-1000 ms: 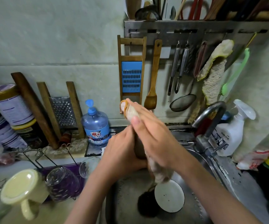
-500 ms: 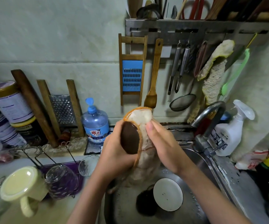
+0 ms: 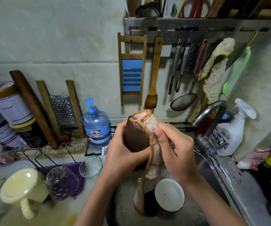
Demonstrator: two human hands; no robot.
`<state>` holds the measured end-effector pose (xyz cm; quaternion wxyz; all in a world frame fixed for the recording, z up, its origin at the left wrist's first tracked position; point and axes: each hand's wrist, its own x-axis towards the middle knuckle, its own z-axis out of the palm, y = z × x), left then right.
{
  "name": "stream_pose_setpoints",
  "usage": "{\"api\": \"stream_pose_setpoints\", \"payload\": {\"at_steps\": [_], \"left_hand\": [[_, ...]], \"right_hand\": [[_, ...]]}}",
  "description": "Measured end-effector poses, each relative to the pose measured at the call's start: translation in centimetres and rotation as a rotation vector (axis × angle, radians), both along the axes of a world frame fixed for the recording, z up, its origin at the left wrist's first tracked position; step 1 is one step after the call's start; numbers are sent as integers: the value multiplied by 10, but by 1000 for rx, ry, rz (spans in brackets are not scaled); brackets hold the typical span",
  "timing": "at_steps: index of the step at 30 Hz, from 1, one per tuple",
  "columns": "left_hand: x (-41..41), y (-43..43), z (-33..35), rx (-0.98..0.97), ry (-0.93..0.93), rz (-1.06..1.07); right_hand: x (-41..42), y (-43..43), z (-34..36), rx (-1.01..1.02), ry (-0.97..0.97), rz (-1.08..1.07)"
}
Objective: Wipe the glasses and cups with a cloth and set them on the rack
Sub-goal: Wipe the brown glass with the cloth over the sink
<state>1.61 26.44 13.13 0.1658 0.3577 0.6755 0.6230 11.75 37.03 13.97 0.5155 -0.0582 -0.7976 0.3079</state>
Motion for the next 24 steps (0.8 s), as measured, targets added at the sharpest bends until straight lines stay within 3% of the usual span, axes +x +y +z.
{"api": "stream_pose_setpoints", "payload": {"at_steps": [2,4,6,8,10,13,17,19,22,24], "left_hand": [[-2,-4,2,-37,2,-14],[-3,-7,5,-38,-51,-39],[-3,-8,5,-30,-90,-51],[-3,-8,5,-20,-102,-52],[-4,-6,4,-10,-80,-45],[-6,-6,4,50,-38,-138],[-9,-9,3,119,-128,-216],[-11,-10,-1,61,-86,-191],[-15,-14,0,-142,187,-111],[-19,-17,8,-256,379,-164]], "right_hand": [[5,3,15,-249,-36,90],[5,10,28,-559,57,190],[4,16,38,-658,126,256],[3,13,45,-586,56,309],[4,3,44,-465,-189,386],[4,-1,30,16,-572,310],[6,5,29,-105,-477,281],[8,7,31,-48,-528,251],[4,12,35,54,-852,249],[2,14,37,-14,-1009,371]]}}
